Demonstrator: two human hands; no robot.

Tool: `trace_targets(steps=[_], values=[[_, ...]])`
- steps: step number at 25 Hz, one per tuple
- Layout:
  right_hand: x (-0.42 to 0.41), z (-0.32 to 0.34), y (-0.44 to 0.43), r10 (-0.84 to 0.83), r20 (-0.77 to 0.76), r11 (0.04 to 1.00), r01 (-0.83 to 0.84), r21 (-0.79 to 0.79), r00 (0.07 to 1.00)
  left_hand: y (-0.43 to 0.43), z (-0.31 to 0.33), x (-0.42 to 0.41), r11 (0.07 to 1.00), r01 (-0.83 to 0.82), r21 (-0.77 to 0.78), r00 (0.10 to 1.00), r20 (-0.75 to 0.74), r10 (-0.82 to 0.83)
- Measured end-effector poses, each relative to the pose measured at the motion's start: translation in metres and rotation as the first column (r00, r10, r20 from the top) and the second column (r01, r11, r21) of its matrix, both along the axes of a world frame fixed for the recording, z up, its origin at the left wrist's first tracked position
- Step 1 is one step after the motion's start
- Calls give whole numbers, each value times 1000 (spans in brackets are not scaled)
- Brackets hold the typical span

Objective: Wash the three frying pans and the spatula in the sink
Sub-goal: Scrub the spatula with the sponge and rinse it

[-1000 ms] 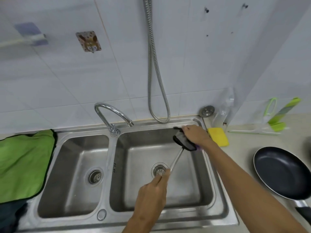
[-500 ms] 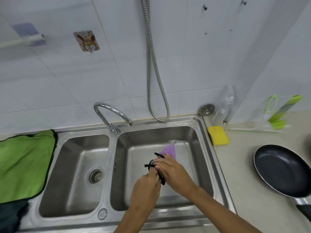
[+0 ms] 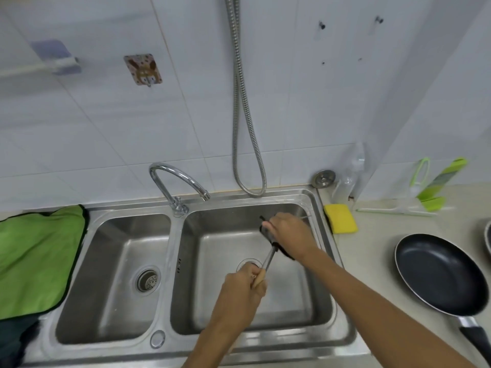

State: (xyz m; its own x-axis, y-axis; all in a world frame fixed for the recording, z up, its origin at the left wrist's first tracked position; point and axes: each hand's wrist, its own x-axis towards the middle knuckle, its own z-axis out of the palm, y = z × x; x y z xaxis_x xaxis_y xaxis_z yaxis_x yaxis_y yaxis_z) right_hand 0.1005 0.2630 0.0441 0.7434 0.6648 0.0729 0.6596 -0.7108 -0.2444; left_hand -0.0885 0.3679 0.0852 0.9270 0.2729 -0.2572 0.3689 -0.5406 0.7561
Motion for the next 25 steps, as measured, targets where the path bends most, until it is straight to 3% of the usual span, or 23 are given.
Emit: trace_targets(steps=[1,3,6,9,11,12,16,21,25], values=[[-15,-4,5,67,-82,995,-62,73,994,2,0,4,977,-103,-185,995,-36,98],[-47,-8,11,149,-272,953,-65,296,951,7,0,8,844,-291,-451,955,-187,230],[-79,-12,13,198,-388,903,-13,430,900,13,-3,2,682,-401,-612,913,-332,238],[-72,-21,0,234,-196,931,-161,326,952,12,-3,-2,511,-477,-715,878,-413,242],[-42,-37,-17,194,129,958,-216,190,973,7,0,-6,415,-493,-765,870,-436,229],[-25,-43,-26,105,247,981,-140,131,963,4,3,-9,386,-482,-786,876,-434,210],[20,-38,-36,-226,333,974,220,56,916,-5,17,-13,437,-380,-815,924,-354,143],[64,-17,-43,-249,307,935,311,-172,919,5,26,-20,521,-331,-787,942,-311,127],[39,-18,-91,-328,349,931,362,-38,878,11,13,-36,467,-440,-767,898,-359,256]])
